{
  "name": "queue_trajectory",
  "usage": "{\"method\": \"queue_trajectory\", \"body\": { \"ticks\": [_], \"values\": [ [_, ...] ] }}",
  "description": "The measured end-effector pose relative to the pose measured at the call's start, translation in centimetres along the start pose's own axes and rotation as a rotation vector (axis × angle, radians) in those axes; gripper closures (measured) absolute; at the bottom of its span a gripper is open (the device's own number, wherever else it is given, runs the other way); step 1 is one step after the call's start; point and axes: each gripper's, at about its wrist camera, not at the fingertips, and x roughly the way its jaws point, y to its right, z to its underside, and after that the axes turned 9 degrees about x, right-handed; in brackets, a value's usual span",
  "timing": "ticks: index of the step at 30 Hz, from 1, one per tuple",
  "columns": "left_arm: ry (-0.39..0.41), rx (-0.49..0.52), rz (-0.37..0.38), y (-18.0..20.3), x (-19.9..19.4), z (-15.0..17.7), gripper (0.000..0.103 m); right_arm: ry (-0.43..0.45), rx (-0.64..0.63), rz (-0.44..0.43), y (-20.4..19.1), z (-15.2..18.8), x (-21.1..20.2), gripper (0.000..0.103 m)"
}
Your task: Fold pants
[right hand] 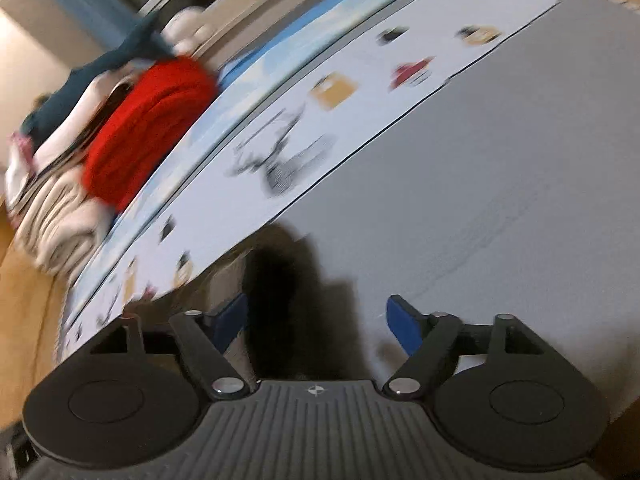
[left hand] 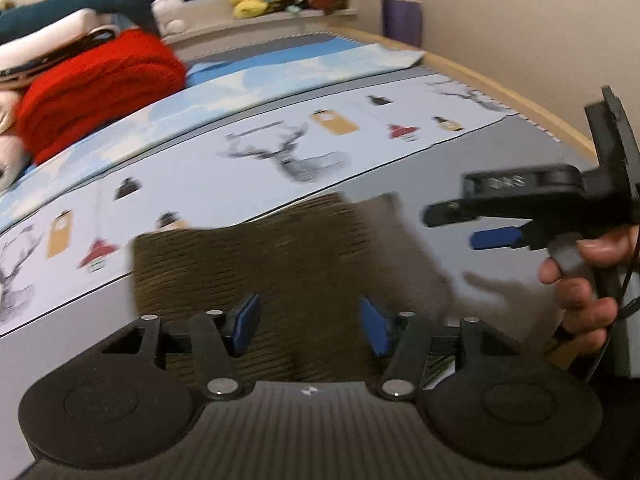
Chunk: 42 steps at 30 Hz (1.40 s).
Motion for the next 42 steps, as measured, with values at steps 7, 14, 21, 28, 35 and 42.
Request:
{"method": "queue_trajectory", "body": {
  "ticks": [7,14,21,28,35,42],
  "values": [
    [-0.168,-0.088,0.197,-7.5,3.1,5.3,0.063,-0.13,-0.147,0.123,-2.8,2.9,3.9,0.014],
    [-0.163,-0.091,0.244,-7.6,4.4,7.7,0.067,-0.058,-0.173,0.059,-3.9,2.7,2.0,0.08],
    [-0.111,-0.158,0.27,-9.3,2.8,5.8,0.06,-0.084,-0.159,0.133,-2.9,2.3,2.7,0.075],
    [0.006,-0.104,0.185,-15.7,1.9,0.5,0.059,0.011,-0.347,-0.027,-5.7,3.4,-2.5,0.055],
    [-0.073,-0.177,0.232,-19.3,9.1,0.5,0.082,-0.213,-0.388,0.196,-3.4,5.4,2.5,0.053],
    [-0.149,-0.326,0.229,-20.9,11.7,1.0,0.09,-0.174,-0.413,0.212,-5.1,4.9,2.0,0.038]
  ]
}}
